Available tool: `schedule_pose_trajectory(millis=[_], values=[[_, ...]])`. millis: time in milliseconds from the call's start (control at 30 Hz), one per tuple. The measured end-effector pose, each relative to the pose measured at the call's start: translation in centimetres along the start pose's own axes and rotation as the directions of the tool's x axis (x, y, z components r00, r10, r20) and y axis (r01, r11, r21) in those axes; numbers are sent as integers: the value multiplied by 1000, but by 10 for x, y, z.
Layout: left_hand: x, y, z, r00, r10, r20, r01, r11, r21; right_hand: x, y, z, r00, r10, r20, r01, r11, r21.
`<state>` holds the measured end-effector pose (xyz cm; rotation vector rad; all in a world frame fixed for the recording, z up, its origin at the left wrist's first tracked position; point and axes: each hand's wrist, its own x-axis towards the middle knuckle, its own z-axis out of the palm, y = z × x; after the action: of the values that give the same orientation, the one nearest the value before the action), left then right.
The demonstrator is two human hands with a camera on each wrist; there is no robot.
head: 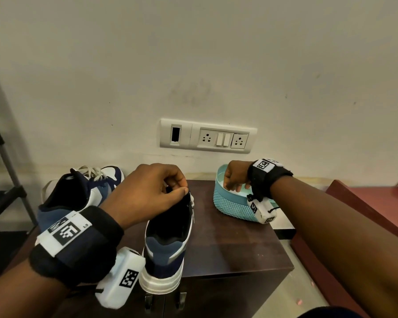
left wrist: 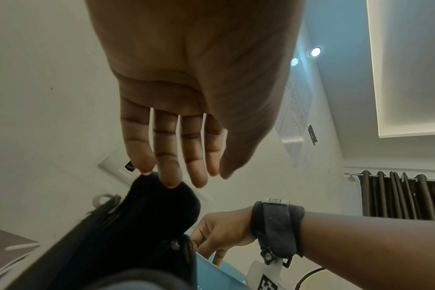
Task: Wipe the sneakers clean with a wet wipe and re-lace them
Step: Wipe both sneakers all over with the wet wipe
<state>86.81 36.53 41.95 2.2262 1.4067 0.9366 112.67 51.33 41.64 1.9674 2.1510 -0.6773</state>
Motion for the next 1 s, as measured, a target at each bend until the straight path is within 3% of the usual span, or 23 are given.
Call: schedule_pose_trajectory(millis=[267, 433, 533, 633, 700, 833, 933, 1000], values=[[-22, -9, -8, 996, 8, 89, -5, 1000, -27, -1, 5, 17, 999, -4, -35, 2, 997, -75], [-33, -15, -11, 991, 26, 129, -21, 999, -46, -9, 5, 9, 990, -5, -143, -5, 997, -73], [-37, -17, -11, 984, 38, 173, -28, 998, -64, -22, 9, -9, 967, -9, -253, 13, 1000, 13], [-43, -19, -11, 975, 67, 213, -53, 996, -71, -34, 20, -27, 932, 36, -360, 56, 969, 242], [-44, -20, -10, 970, 77, 231, -65, 996, -61, -44, 27, -33, 906, 81, -416, 122, 890, 439], [-45, -18, -11, 983, 64, 170, -49, 995, -90, -73, 23, -34, 881, 131, -455, 305, 579, 757], [-38, -14, -15, 1000, 0, 16, 4, 980, -198, -99, 1, -25, 896, 75, -438, 389, 347, 853], [-31, -12, -20, 993, -95, -64, 66, 934, -351, -113, -21, -12, 921, -38, -388, 384, 252, 888]])
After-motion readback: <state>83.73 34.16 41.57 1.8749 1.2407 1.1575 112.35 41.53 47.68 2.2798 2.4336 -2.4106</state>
